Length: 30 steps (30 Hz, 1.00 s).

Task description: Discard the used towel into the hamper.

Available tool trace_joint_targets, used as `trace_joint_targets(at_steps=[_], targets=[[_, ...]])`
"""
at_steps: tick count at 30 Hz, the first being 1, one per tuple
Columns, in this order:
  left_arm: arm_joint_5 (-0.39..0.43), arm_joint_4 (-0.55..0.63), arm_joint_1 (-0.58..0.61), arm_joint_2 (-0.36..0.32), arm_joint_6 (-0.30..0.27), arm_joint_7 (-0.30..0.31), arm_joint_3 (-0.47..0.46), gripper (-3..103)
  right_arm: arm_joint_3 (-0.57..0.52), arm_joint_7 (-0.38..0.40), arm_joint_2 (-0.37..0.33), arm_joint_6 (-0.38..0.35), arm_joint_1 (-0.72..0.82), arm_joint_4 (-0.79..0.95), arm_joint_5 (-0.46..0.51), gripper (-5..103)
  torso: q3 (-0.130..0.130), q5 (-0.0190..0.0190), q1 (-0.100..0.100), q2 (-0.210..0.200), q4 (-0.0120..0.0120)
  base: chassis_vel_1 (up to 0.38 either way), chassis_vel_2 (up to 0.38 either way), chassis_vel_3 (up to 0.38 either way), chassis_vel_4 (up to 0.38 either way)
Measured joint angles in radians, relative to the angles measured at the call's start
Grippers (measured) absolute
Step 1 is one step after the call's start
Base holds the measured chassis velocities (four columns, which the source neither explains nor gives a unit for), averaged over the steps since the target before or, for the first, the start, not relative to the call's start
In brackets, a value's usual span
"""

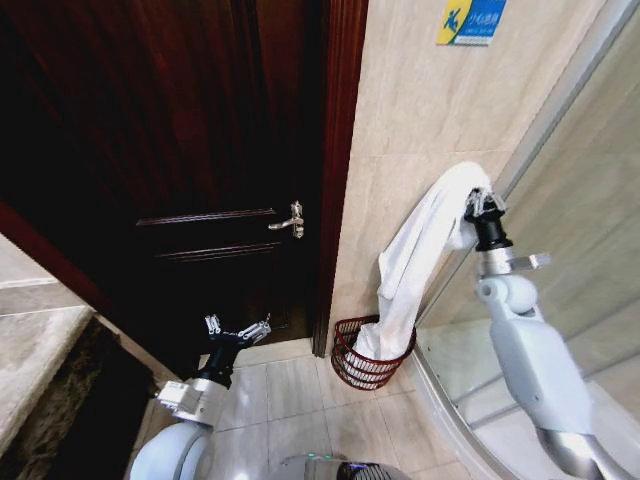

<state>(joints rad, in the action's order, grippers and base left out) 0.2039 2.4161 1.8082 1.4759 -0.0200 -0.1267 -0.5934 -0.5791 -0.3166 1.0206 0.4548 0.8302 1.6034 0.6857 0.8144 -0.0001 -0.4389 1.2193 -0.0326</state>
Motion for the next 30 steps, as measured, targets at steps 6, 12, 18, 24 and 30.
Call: trace_joint_targets(at_steps=[6,12,18,24,30], targets=[[0.000,0.000,0.000,0.000,0.000,0.000,0.000,100,-0.008,-0.008,0.021,0.037,0.052,-0.010,-0.035,5,0.000,0.0001,0.000,0.000,0.0001,0.000,0.000,0.000,0.000],[0.000,0.000,0.000,0.000,0.000,0.000,0.000,100,-0.004,-0.013,0.049,0.061,0.090,-0.033,-0.054,5,0.000,0.0002,0.000,0.000,0.0001,0.000,0.000,0.000,0.000],[0.000,0.000,0.000,0.000,0.000,0.000,0.000,100,0.004,-0.023,0.074,0.088,0.110,-0.079,-0.068,5,0.000,0.0001,0.000,0.000,0.0000,0.000,0.000,0.000,0.000],[0.000,0.000,0.000,0.000,0.000,0.000,0.000,100,0.004,-0.026,0.086,0.103,0.116,-0.120,-0.098,5,0.000,0.0001,0.000,0.000,0.0000,0.000,0.000,0.000,0.000],[0.000,0.000,0.000,0.000,0.000,0.000,0.000,100,0.011,-0.034,0.104,0.123,0.129,-0.169,-0.108,5,0.000,0.0001,0.000,0.000,0.0000,0.000,0.000,0.000,0.000]])
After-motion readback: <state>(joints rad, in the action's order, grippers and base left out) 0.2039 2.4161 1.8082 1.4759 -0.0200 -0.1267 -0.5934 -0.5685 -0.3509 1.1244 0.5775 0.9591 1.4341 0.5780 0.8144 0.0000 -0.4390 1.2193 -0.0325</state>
